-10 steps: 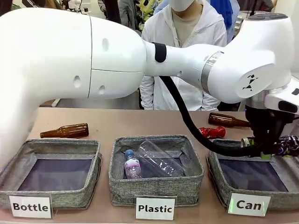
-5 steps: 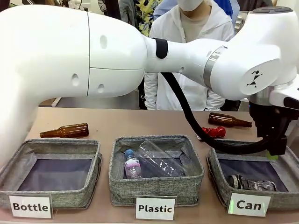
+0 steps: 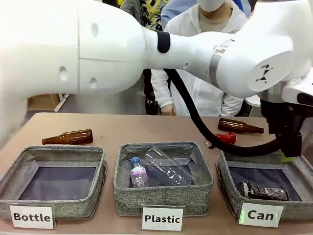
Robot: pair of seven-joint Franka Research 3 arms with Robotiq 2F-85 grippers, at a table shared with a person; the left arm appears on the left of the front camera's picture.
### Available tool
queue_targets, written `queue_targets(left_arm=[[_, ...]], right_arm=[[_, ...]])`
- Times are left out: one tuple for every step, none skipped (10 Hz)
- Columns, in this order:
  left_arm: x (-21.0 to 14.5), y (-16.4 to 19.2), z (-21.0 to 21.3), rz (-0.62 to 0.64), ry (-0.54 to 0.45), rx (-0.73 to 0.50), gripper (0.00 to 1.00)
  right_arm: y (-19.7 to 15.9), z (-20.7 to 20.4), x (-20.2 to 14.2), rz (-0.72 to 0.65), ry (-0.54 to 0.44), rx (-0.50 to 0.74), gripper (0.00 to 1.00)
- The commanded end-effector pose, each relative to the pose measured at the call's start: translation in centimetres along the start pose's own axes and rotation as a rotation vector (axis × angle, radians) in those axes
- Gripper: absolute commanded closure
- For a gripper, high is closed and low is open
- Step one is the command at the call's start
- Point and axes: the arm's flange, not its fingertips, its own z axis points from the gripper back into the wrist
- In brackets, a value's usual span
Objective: Sort the can waste into the basket.
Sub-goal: Pick up the can waste from the table and place it in the right Fabric basket.
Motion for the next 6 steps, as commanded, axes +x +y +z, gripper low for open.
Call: queue_targets(left_arm=[[-4.6, -1.4, 2.3, 0.001, 0.019, -0.064, 0.0], [-7.4, -1.7, 4.0, 0.044, 0.05, -0.07, 0.0], [-10.4, -1.8, 6.4, 0.111, 0.022, -0.146, 0.0], [-14.1, -1.6, 9.1, 0.192, -0.014, -0.147, 0.0], [-18.7, -1.6, 12.4, 0.304, -0.078, -0.16, 0.0], [-22.9, -1.9, 15.0, 0.399, -0.139, -0.129, 0.0]], right_arm=[[0.4, -0.2, -0.1, -0.023, -0.004, 0.011, 0.0], [0.0, 0.0, 0.0, 0.0, 0.0, 0.0, 0.0], [1.0, -2.1, 1.9, -0.015, 0.006, 0.032, 0.0], [2.8, -4.6, 3.1, 0.041, 0.082, 0.118, 0.0], [5.4, -7.8, 3.9, 0.085, 0.19, 0.199, 0.0], [7.4, -11.1, 4.3, 0.09, 0.317, 0.268, 0.0]])
